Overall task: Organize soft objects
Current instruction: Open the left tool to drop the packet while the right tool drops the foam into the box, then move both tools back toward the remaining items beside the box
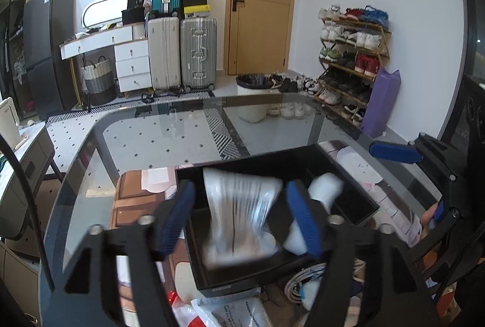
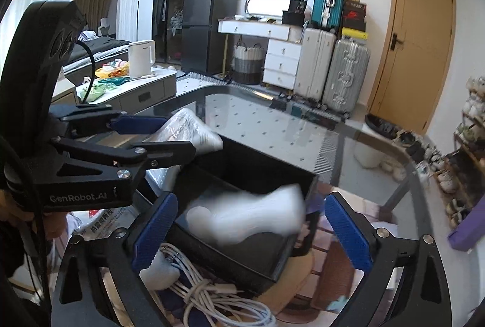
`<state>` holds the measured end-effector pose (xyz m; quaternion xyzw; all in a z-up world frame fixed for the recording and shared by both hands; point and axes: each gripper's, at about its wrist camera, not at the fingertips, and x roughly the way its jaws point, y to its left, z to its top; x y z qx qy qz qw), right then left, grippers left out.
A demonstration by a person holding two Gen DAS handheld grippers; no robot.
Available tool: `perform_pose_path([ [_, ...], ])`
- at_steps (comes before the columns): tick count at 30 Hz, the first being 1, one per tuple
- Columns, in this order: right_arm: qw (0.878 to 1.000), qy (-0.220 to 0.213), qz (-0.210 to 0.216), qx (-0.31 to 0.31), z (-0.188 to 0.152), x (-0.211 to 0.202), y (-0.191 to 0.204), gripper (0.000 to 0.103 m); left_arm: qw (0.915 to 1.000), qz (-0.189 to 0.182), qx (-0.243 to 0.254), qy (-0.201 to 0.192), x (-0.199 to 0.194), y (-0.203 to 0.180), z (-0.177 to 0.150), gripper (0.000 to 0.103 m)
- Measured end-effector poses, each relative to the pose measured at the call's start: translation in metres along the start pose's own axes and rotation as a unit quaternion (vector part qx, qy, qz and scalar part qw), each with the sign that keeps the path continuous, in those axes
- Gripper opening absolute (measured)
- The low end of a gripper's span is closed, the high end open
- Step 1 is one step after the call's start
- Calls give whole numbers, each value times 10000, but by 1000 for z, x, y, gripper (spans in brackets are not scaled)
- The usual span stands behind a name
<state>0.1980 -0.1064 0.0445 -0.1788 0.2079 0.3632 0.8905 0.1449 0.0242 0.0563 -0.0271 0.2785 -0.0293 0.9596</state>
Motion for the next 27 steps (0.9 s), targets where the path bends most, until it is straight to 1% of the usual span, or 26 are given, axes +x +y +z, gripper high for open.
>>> perform_pose_path([
  [1, 10000, 12, -3, 26, -1, -3, -1, 101, 10000, 12, 11, -46, -3, 0, 0, 80],
  [2, 10000, 10, 0, 77, -3, -8, -1, 101, 9999, 79, 23, -138, -10, -1, -1, 91],
  [3, 9999, 0, 28, 125, -4, -13, -2, 102, 9997, 138, 31, -204, -14, -2, -1, 100],
  [4, 9998, -1, 75, 177, -5, -17, -2, 102, 9995, 172, 39, -264, -18, -3, -1, 102],
  [6, 9994, -25, 173, 287, -10, -26, -1, 102, 9993, 194, 82, -300, -25, -4, -3, 103],
  [9, 9989, -64, 323, 344, -16, -40, 6, 102, 9993, 308, 151, -170, -29, -6, -8, 103],
  [13, 9979, 42, 538, 355, -25, -50, 16, 102, 9984, 429, 283, -229, -42, -8, -19, 103],
  [16, 9975, 91, 556, 418, -35, -58, 23, 102, 9989, 365, 201, -226, -50, -6, -25, 103],
  [19, 9972, 246, 555, 439, -42, -62, 29, 102, 9994, 289, 130, -163, -55, -3, -30, 103],
  [21, 9966, 303, 627, 443, -46, -64, 33, 102, 9990, 331, 154, -255, -61, -2, -34, 103],
  [23, 9965, 340, 611, 464, -50, -67, 35, 102, 9987, 377, 176, -290, -65, -3, -37, 103],
  [27, 9963, 340, 601, 520, -61, -75, 40, 102, 9989, 333, 283, -145, -68, -5, -45, 103],
])
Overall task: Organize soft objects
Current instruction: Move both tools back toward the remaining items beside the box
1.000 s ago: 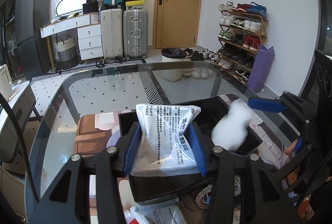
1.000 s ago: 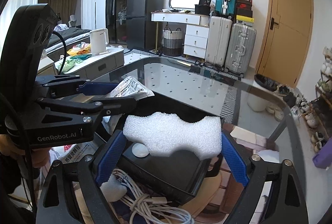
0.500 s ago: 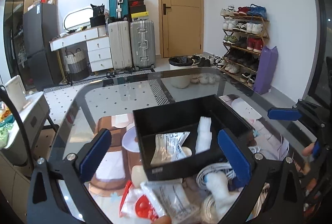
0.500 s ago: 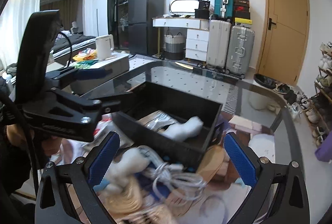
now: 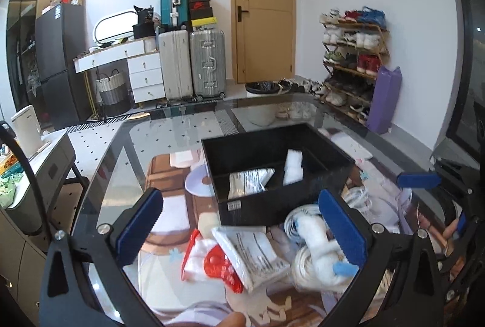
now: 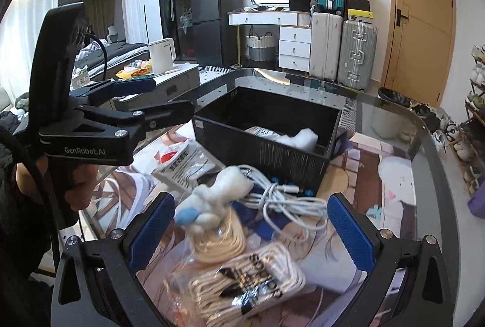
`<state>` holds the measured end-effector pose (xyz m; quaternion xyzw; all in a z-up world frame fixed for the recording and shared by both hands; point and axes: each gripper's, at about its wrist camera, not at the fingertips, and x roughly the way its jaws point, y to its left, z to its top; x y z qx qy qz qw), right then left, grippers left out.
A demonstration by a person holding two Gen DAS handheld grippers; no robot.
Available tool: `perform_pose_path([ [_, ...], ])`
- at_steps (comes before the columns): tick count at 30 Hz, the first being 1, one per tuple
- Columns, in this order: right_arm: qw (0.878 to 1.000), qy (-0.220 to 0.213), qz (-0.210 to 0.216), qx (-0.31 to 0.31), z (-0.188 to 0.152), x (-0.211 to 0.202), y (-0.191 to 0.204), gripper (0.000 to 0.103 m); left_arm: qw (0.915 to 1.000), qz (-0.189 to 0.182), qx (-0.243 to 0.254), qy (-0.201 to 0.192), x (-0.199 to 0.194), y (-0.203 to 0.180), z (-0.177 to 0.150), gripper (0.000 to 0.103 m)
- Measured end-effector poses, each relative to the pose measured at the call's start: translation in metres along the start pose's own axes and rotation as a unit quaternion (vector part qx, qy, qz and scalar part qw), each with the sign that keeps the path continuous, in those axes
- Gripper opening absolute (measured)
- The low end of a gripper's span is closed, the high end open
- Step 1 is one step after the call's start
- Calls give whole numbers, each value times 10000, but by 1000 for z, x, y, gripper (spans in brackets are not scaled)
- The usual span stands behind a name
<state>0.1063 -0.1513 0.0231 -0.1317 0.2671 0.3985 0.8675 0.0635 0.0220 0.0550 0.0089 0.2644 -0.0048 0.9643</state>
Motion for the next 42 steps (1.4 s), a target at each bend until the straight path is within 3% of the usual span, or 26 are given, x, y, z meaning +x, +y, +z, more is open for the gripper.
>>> perform_pose_path([
  [4, 9999, 124, 25, 113, -13, 0, 0, 102, 9998, 57, 184, 4, -4, -3, -8, 103],
  [11, 9990, 358, 56, 263, -29, 2, -1, 102, 9998, 14, 94, 149, -5, 0, -17, 103],
  [16, 9985, 524, 57, 171, -33, 4, -1, 102, 9997, 51, 39, 248, -3, 4, -22, 103],
  [20, 9973, 681, 207, 182, -36, 6, -2, 102, 9988, -127, -32, 476, 4, 6, -22, 103],
  [42, 9905, 1324, 161, -346, -56, 10, -7, 102, 9977, -204, 114, 634, 12, 1, -29, 103],
])
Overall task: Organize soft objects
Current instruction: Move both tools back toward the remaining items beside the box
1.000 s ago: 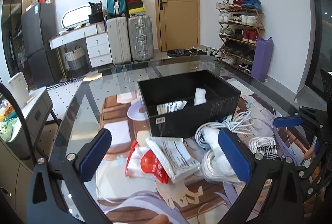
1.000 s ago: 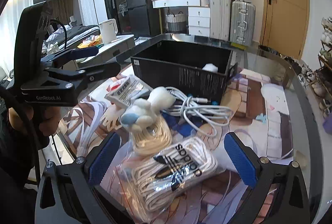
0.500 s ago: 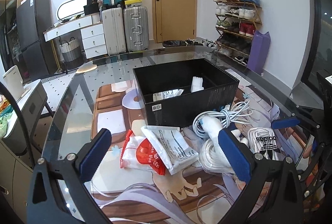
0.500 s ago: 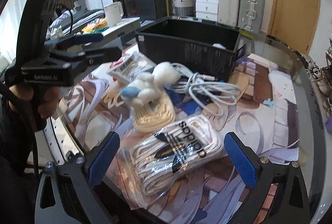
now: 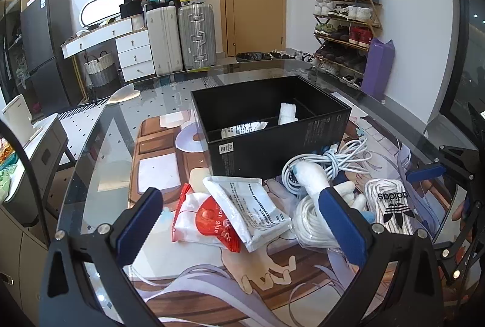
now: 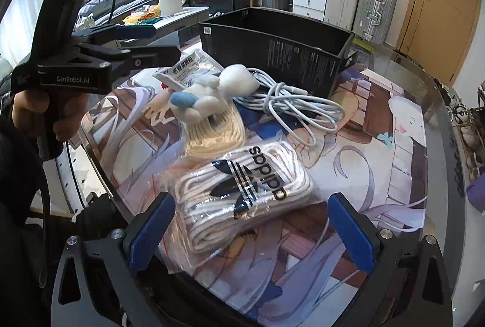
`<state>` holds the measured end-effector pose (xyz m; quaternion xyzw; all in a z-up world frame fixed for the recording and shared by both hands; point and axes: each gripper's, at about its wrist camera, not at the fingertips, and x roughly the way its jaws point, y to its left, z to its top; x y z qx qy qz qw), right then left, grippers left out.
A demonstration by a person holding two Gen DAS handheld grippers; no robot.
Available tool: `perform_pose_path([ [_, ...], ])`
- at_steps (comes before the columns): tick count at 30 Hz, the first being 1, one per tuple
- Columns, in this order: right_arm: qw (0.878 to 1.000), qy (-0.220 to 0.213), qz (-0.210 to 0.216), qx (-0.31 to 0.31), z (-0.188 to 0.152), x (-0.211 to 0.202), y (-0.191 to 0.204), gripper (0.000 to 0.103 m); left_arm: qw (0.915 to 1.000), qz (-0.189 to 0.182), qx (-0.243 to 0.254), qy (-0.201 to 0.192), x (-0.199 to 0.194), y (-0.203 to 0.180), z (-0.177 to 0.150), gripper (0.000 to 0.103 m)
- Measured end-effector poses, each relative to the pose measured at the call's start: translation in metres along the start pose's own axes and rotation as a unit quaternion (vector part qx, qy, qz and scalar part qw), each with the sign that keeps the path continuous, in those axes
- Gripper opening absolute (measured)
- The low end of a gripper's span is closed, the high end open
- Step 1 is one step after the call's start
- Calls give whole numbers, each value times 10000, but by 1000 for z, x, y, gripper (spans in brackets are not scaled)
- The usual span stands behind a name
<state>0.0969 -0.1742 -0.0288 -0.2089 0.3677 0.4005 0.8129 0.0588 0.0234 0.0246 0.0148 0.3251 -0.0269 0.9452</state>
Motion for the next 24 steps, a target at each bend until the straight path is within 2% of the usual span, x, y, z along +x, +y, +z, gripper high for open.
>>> perform_pose_path([
  [11, 9995, 137, -262, 131, -7, -2, -19, 102, 10000, 1, -42, 21, 1, 3, 0, 103],
  [16, 9987, 25, -337, 376, -11, -13, -35, 102, 10000, 8, -29, 45, 2, 2, -1, 103],
  [20, 9976, -160, -182, 641, -8, -19, -41, 102, 10000, 4, -36, 71, 3, 2, -1, 103],
  [24, 9970, -175, -106, 746, 0, -8, -33, 102, 9999, 1, 8, 103, 5, -1, -2, 103],
])
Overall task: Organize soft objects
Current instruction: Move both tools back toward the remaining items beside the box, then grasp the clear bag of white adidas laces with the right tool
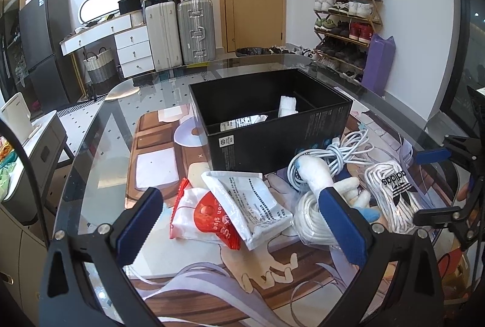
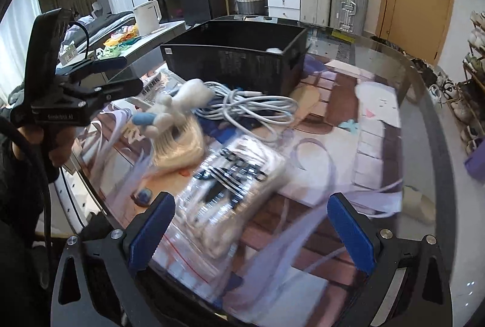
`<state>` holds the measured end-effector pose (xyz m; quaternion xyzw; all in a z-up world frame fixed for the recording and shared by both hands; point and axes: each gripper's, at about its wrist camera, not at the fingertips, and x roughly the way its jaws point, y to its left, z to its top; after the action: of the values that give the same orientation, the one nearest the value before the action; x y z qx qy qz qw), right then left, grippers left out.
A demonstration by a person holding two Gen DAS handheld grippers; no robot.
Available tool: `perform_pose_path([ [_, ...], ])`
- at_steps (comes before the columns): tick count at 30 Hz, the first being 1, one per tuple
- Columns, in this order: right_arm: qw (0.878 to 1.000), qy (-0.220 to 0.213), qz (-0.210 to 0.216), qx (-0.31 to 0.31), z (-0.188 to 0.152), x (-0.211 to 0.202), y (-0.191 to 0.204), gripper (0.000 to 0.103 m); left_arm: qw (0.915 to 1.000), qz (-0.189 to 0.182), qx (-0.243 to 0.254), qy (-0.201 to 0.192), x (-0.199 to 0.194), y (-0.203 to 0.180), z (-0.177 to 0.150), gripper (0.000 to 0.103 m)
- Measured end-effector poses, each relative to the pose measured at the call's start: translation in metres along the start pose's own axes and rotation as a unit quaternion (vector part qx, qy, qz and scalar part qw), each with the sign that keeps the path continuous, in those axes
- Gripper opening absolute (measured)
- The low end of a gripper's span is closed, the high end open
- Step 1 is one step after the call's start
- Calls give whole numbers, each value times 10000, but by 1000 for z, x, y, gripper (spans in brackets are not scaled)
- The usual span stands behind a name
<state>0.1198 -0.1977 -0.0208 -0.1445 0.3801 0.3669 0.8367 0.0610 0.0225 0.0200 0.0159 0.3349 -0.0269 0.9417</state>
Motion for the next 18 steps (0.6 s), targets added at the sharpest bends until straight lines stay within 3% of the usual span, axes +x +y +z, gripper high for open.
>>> perform_pose_path([
  [10, 9993, 249, -138, 249, 6, 32, 13, 102, 9999, 20, 15, 114, 4, 0, -2, 103],
  [18, 9985, 346, -399, 159, -1, 25, -1, 102, 9999, 20, 31, 132, 5, -1, -2, 103],
])
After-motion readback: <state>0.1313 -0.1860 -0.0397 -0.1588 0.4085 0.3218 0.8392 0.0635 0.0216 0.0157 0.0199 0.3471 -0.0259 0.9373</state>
